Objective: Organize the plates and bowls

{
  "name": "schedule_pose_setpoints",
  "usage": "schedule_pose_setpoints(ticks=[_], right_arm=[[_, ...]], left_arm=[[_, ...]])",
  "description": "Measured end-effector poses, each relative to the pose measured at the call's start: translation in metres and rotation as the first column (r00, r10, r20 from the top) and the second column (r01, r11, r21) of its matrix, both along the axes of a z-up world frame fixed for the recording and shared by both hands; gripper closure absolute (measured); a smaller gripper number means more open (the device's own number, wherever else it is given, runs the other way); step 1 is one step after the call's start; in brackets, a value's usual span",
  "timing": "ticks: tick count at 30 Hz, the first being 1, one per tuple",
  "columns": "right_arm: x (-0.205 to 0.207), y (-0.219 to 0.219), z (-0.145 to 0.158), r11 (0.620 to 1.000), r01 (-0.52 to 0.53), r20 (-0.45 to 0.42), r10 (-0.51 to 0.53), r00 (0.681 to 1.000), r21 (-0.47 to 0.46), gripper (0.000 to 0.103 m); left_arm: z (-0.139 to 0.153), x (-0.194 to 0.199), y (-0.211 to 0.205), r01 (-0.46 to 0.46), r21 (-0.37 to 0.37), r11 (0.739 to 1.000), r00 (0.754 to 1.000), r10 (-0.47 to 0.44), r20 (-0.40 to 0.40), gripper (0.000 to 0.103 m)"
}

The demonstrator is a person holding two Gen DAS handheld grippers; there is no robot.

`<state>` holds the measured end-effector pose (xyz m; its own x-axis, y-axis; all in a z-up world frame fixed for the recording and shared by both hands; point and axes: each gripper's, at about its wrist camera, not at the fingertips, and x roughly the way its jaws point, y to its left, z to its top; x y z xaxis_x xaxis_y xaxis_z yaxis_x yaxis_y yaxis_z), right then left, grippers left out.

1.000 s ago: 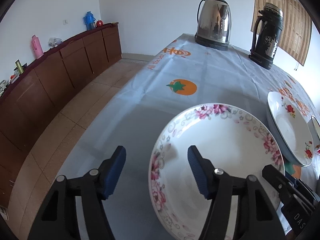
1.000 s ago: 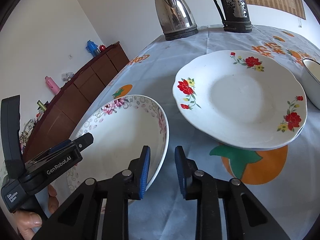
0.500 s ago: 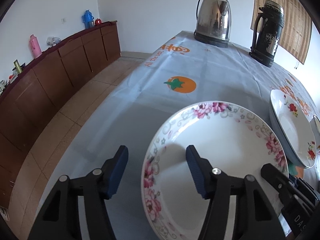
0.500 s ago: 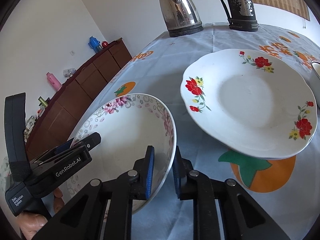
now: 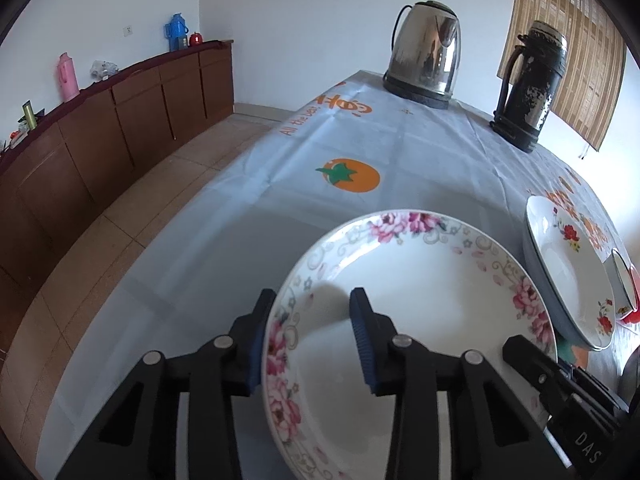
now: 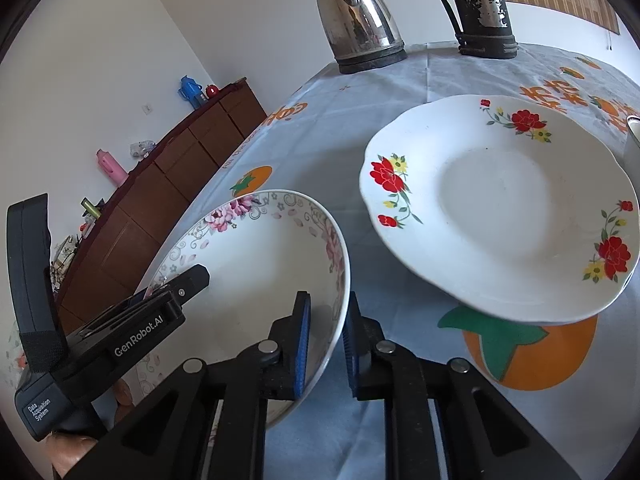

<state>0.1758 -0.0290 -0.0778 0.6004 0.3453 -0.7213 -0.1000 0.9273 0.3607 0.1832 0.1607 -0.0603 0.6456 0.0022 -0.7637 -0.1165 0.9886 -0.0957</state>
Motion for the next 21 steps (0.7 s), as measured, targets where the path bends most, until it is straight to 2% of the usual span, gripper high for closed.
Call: schedule_pose_setpoints(ticks=[11,21], right_arm=[[-0.015,0.006,0.009,0.998,-0.05,0.057,0.051,0.997,-0.023,0.086],[-0.034,0.001,0.021,0.998,-0.067,0.127,0.066,0.99,0.007,0.086]], left_arm=[[0.009,-0.021,0.005,-0.045,-0.001,0.999,0.998,0.045,0.034,0.068],[0.028,-0.04,-0.001,-0.059,0.019,0.998,0.993,0.057,0.101,0.068]])
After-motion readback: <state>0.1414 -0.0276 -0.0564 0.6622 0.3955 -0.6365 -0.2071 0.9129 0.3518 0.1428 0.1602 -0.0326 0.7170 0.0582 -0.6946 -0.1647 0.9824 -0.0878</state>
